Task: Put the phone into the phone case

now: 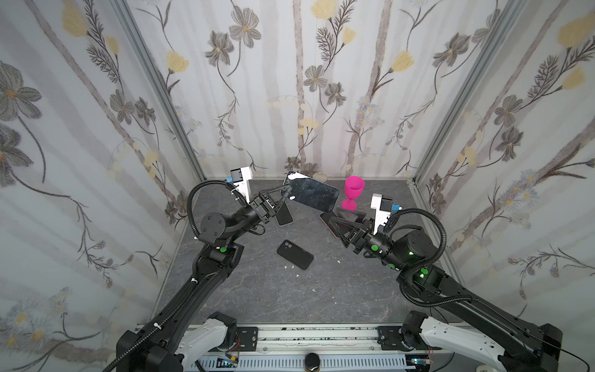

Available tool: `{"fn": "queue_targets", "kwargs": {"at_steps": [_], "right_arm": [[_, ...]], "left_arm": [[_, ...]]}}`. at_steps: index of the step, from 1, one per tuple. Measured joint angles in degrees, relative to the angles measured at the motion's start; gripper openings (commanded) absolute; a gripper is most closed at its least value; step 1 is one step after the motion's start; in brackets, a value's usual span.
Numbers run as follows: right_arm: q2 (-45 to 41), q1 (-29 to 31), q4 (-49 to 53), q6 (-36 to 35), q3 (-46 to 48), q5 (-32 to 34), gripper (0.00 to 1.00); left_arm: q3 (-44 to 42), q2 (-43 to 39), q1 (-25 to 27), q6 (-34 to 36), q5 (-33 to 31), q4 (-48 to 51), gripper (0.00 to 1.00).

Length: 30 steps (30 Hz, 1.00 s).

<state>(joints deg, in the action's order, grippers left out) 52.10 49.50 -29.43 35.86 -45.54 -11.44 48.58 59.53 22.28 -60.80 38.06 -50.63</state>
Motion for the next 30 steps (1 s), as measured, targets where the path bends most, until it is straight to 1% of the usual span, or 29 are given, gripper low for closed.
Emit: {"fn": "queue_targets", "kwargs": {"at_steps": [6, 9, 12, 15, 17, 20, 22, 27, 30], "right_arm": [[2.3, 0.0, -5.6, 2.6, 0.0, -4.3, 0.46], [3.2, 0.0, -7.5, 3.2, -0.2, -5.4, 0.42], [3.7, 0.0, -9.0, 3.6, -0.5, -6.3, 0.41], [4.1, 0.0, -9.9, 3.6, -1.0, -6.6, 0.35], [4.3, 0.0, -10.3, 3.7, -1.1, -6.6, 0.28], [4.5, 0.0, -10.3, 3.7, -1.2, -6.6, 0.15], [4.5, 0.0, -10.2, 3.8, -1.2, -6.6, 0.01], [4.4, 0.0, -10.4, 5.2, -1.2, -6.6, 0.0], [4.1, 0.0, -10.8, 5.4, -0.4, -6.6, 0.0]], "left_arm": [[-1.4, -0.1, 0.0, -3.3, 1.4, -5.7, 0.0], [-1.9, -0.2, 0.0, -4.4, 2.3, -7.8, 0.0], [-2.3, -0.3, 0.0, -5.1, 3.0, -9.4, 0.0], [-2.7, -0.3, 0.0, -5.5, 3.7, -10.4, 0.0], [-3.0, -0.2, 0.0, -5.7, 4.2, -11.0, 0.0], [-3.5, -0.2, 0.0, -6.3, 4.9, -12.3, 0.0], [-3.6, -0.2, 0.0, -6.7, 5.6, -13.0, 0.0], [-3.8, -0.4, -0.1, -6.4, 6.1, -14.1, 0.0], [-3.8, -0.9, -0.1, -5.2, 6.1, -12.8, 0.0]]}}
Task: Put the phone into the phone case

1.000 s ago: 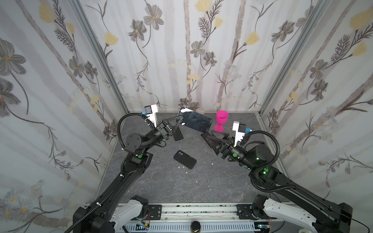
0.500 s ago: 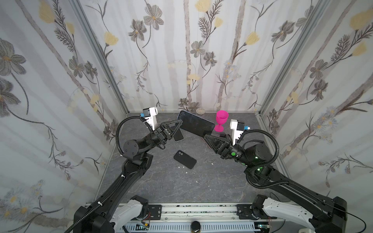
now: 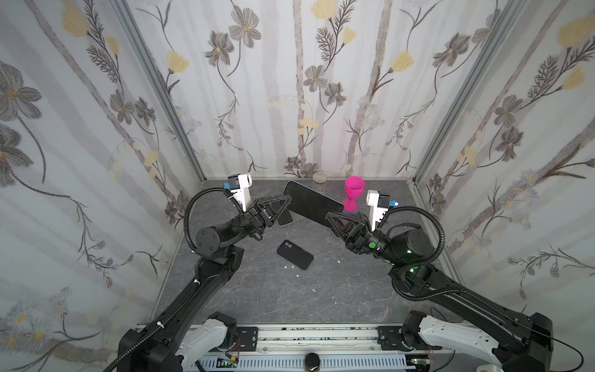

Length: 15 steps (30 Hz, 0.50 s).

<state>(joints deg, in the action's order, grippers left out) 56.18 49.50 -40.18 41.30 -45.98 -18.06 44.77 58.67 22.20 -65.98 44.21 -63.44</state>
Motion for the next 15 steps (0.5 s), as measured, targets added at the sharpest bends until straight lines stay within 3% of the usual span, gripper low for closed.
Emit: {"fn": "queue_targets", "kwargs": {"at_steps": [1, 3, 4, 5, 9, 15], "right_arm": [[-0.2, 0.0, -0.2, 0.2, 0.3, 0.0, 0.0], [-0.5, 0.0, -0.1, 0.2, 0.8, 0.3, 0.0], [-0.7, 0.0, 0.1, 0.0, 0.8, 0.4, 0.0], [-1.0, 0.0, 1.0, -0.5, 0.8, 1.1, 0.0], [-2.0, -0.3, 5.4, -1.5, 0.4, 4.6, 0.0], [-5.2, -0.4, 10.8, -4.1, 0.5, 11.0, 0.0]], "left_arm": [[0.0, -0.3, 0.1, 0.4, 0.0, 0.8, 0.11], [0.2, -1.1, 0.1, 2.1, 0.0, 3.8, 0.49], [0.4, -1.5, 0.1, 3.5, -0.4, 5.3, 0.63], [0.7, -2.0, 0.0, 4.4, -1.4, 7.0, 0.69], [1.3, -5.0, -0.4, 10.0, -5.5, 14.4, 0.75], [2.7, -6.8, -1.7, 21.5, -15.8, 30.8, 0.77]]}}
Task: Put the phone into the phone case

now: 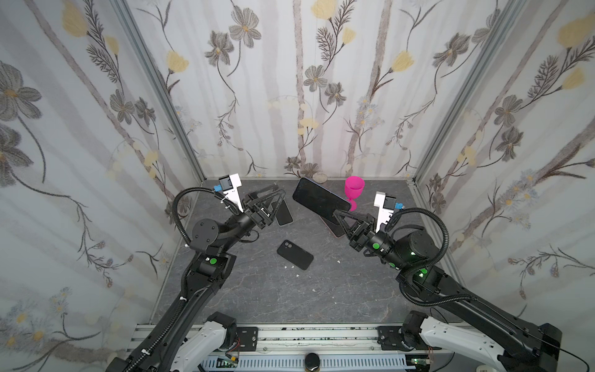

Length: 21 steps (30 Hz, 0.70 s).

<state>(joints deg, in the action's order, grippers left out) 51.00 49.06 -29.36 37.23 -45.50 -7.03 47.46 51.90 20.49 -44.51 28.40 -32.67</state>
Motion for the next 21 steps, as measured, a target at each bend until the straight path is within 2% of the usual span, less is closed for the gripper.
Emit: {"fn": "queue_targets", "kwargs": {"at_steps": [6, 9, 12, 16, 21], "right_arm": [[-3.5, -0.1, 5.8, -2.4, 0.3, 6.9, 0.0], [-4.9, -0.2, 10.2, -3.0, -0.1, 11.7, 0.0], [-6.8, -0.3, 14.3, -3.0, 0.0, 17.1, 0.0], [-9.4, -0.7, 18.3, -2.3, 1.6, 24.0, 0.0], [-10.8, -1.2, 20.6, -1.0, 4.5, 27.8, 0.0]], "left_arm": [[1.5, 3.9, -0.6, 9.6, -14.2, 18.5, 0.77], [1.2, 7.5, -0.5, 12.2, -17.8, 25.2, 0.77], [-0.5, 11.3, 0.5, 13.5, -18.1, 28.4, 0.77], [-1.8, 16.9, 4.7, 16.1, -16.5, 32.6, 0.77], [-1.2, 25.3, 10.4, 19.6, -16.2, 35.3, 0.75]]}}
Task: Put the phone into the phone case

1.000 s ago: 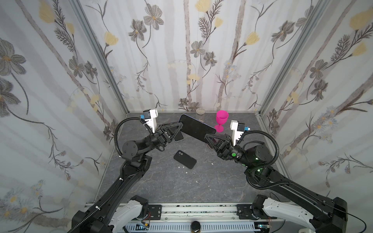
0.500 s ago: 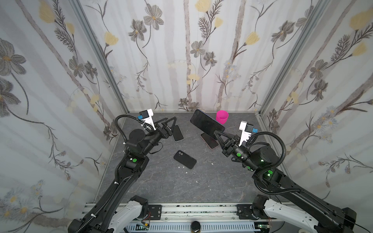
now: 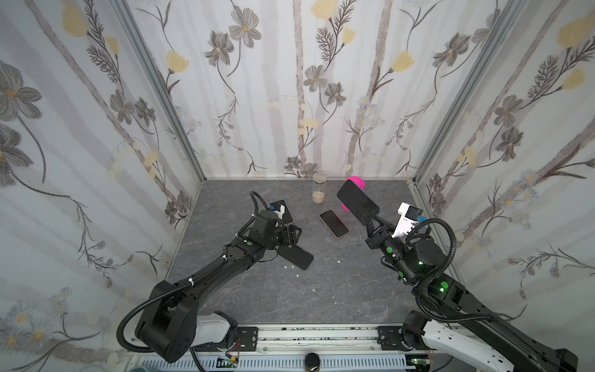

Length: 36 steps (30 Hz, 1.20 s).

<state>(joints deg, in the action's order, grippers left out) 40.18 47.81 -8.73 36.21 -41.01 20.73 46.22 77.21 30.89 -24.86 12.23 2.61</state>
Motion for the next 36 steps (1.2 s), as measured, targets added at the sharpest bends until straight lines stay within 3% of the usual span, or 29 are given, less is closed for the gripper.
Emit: {"fn": "queue_targets", "kwargs": {"at_steps": [9, 22, 36], "right_arm": [[0.3, -0.4, 1.6, 1.2, 0.2, 0.8, 0.0], [3.9, -0.4, 1.1, 1.9, 0.6, 0.1, 0.0], [3.3, -0.4, 0.3, 3.1, 1.5, -1.3, 0.0]], "left_arm": [[1.4, 10.4, 4.1, 0.4, -0.3, 4.0, 0.73], [2.2, 13.7, 12.2, 4.1, 1.8, 9.6, 0.68], [9.5, 23.8, 13.2, 2.3, 8.2, 6.3, 0.69]]}}
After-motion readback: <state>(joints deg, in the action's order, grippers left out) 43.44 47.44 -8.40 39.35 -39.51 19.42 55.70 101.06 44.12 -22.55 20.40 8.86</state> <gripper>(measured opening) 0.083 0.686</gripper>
